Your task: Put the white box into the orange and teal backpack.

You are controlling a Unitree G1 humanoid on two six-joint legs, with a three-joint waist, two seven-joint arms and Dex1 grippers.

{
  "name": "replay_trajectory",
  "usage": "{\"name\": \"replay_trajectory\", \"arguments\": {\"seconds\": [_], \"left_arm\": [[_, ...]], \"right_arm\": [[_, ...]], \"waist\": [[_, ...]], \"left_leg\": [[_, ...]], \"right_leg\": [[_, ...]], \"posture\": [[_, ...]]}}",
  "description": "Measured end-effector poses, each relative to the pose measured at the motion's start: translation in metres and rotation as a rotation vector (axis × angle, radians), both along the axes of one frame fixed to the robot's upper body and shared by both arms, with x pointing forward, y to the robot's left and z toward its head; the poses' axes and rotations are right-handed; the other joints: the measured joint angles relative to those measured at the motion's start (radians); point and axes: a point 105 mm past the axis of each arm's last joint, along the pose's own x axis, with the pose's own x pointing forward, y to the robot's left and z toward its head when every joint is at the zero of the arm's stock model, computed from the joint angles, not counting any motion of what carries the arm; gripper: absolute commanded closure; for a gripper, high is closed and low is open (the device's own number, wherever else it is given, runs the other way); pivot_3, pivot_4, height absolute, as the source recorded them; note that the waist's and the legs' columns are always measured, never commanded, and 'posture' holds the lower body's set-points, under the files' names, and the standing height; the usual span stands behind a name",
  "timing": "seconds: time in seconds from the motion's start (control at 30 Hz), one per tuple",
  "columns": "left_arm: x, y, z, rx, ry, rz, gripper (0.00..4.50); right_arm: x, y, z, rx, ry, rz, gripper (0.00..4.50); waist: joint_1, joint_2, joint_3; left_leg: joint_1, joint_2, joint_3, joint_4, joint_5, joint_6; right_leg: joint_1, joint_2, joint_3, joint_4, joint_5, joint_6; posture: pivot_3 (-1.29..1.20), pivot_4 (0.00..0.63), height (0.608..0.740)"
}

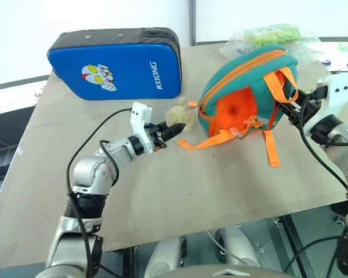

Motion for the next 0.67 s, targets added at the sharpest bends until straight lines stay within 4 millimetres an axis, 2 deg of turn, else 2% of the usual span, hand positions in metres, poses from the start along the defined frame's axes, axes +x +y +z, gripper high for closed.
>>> {"name": "replay_trajectory", "arguments": {"seconds": [0.03,0.07,0.13,0.23,0.33,0.43,0.57,0.67], "left_arm": [[-0.003,0.005,-0.001,0.002,-0.003,0.006,0.03],[-0.008,0.008,0.000,0.002,-0.017,0.002,0.01],[-0.022,0.020,0.001,0.027,-0.040,0.003,0.01],[-0.043,0.034,0.000,0.063,-0.072,0.001,0.01],[-0.061,0.047,-0.012,0.106,-0.049,0.011,0.01],[-0.077,0.057,-0.028,0.129,-0.001,0.040,0.01],[-0.084,0.066,-0.030,0.146,0.000,0.072,0.01],[-0.091,0.074,-0.036,0.159,0.022,0.092,0.01]], "right_arm": [[-0.005,-0.001,0.000,-0.011,0.010,0.026,0.20],[-0.015,-0.004,-0.002,-0.022,0.037,0.073,0.09],[-0.032,-0.014,-0.010,-0.045,0.109,0.129,0.09],[-0.046,-0.030,-0.018,-0.062,0.150,0.115,0.09],[-0.055,-0.046,-0.033,-0.138,0.204,0.066,0.09],[-0.068,-0.056,-0.058,-0.219,0.293,0.053,0.09],[-0.079,-0.059,-0.071,-0.268,0.338,0.062,0.09],[-0.083,-0.068,-0.079,-0.294,0.359,0.036,0.09]], "waist": [[0.001,0.000,0.000],[0.002,0.000,0.000],[0.006,0.000,0.000],[0.011,0.000,0.000],[0.023,0.000,0.000],[0.032,0.000,0.000],[0.040,0.000,0.001],[0.041,0.000,0.000]], "left_leg": [[0.000,0.001,0.000,0.000,0.000,0.000],[-0.002,0.001,0.000,0.000,0.000,0.000],[-0.002,0.002,-0.001,0.000,-0.001,0.001],[0.000,0.001,0.000,0.000,-0.003,0.005],[0.002,0.001,0.001,0.000,-0.004,0.006],[0.007,0.001,0.000,0.001,-0.004,0.006],[0.019,0.002,-0.001,0.001,-0.004,0.007],[0.019,0.002,0.000,0.001,-0.005,0.008]], "right_leg": [[0.000,-0.001,-0.001,-0.001,0.000,0.000],[0.000,-0.001,-0.001,-0.001,0.000,0.000],[0.000,-0.001,-0.001,-0.003,0.000,0.000],[0.001,-0.002,-0.001,-0.003,0.000,0.000],[0.004,-0.002,-0.001,-0.002,0.000,0.000],[0.010,-0.002,-0.003,-0.004,-0.001,0.000],[0.023,-0.001,-0.004,-0.007,-0.003,0.003],[0.024,-0.001,-0.004,-0.010,-0.003,0.003]], "posture": [[0.00,0.150,0.740],[0.00,0.150,0.740],[0.00,0.150,0.740],[0.00,0.150,0.740],[0.00,0.150,0.740],[0.00,0.150,0.740],[0.00,0.150,0.740],[0.00,0.150,0.740]]}}
